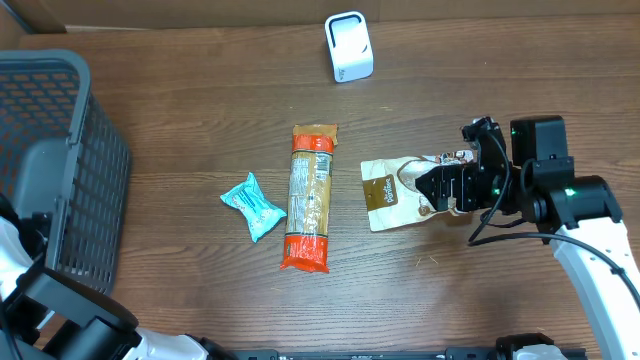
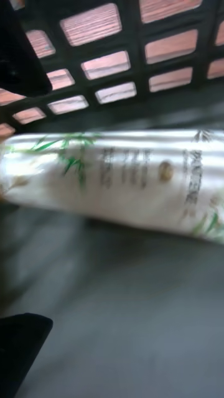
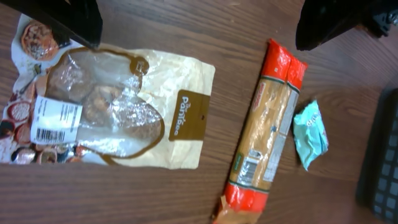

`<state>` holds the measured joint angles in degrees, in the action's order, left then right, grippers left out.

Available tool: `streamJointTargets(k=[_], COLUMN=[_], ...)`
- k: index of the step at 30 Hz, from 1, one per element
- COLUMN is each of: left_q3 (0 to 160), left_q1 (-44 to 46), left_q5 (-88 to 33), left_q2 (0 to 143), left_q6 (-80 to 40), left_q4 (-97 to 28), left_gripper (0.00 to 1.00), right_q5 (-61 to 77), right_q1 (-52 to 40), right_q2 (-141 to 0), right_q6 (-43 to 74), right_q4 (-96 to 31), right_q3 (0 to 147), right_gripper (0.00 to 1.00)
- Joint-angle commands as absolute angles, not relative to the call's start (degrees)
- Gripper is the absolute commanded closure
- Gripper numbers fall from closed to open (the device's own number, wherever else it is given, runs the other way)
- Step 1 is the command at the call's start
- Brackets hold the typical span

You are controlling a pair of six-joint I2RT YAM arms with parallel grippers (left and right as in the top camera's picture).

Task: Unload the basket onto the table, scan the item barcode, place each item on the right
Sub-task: 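Grasp the white Pantene tube in the basket with the left gripper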

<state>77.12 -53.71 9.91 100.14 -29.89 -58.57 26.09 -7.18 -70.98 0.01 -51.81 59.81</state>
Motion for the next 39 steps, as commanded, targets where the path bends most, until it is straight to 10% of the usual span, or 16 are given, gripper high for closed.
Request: streamJointTargets(k=[1, 31, 33, 37, 39], left_q3=[73.60, 59.20, 58.06, 58.13, 58.61], left_q1=[-54.35, -54.37, -54.37, -54.37, -54.35], left_q5=[15.90, 15.20, 15.18, 14.85, 14.31], left_q2=[99.98, 100.03, 100.03, 99.98, 99.98], left_q6=[-30.35, -28.29, -28.29, -28.32, -28.32], left_q4=[-55.29, -37.58, -36.32, -35.90, -35.94], left_gripper=[0.00, 0.14, 0.25, 0.76, 0.83], right_q5=[25.52, 25.52, 25.52, 25.52, 25.52], right_q1=[-7.40, -7.40, -7.40, -7.40, -7.40], right_q2=[-71.90, -72.90, -72.90, -72.90, -72.90], right_q6=[-0.49, -0.47, -0.47, -0.47, -0.47], right_q4=[-52.88, -54.61, -54.61, -54.63, -54.61], right_q3=[59.94, 59.94, 59.94, 59.94, 59.94], right_gripper=[0.00, 0.00, 0.00, 0.00, 0.00])
